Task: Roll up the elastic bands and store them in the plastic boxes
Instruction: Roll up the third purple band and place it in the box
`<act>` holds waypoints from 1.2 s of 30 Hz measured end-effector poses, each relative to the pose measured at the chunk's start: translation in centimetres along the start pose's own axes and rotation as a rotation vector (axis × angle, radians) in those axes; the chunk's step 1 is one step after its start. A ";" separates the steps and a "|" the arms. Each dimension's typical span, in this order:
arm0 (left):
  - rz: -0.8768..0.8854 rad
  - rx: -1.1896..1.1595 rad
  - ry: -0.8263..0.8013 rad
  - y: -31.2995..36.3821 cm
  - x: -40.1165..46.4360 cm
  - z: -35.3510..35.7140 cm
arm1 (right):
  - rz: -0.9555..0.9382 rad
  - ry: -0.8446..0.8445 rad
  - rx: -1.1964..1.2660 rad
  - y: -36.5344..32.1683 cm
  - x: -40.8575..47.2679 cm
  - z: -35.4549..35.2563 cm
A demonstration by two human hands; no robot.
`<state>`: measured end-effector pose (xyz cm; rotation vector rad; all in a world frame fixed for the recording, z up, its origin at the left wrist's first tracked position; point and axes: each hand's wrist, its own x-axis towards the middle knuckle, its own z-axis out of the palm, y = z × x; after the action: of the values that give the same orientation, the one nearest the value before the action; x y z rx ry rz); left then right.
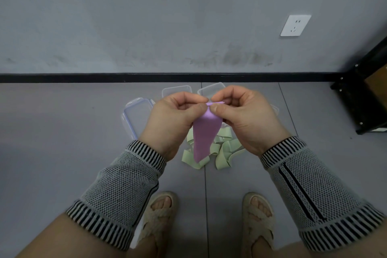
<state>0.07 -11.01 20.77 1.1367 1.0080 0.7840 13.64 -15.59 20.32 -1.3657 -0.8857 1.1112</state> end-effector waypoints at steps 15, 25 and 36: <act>0.035 0.158 0.055 -0.5 0.0 0.1 | 0.016 0.092 0.038 -0.2 0.0 -0.4; 0.120 0.216 0.049 -0.9 -0.3 1.0 | 0.014 0.125 0.050 0.1 0.3 -0.5; 0.047 0.165 -0.012 -0.3 0.2 0.4 | -0.056 0.106 -0.071 -0.2 0.2 -0.7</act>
<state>0.47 -11.07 20.46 1.3096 1.0542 0.7409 14.39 -15.53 20.47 -1.4360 -0.8877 0.9643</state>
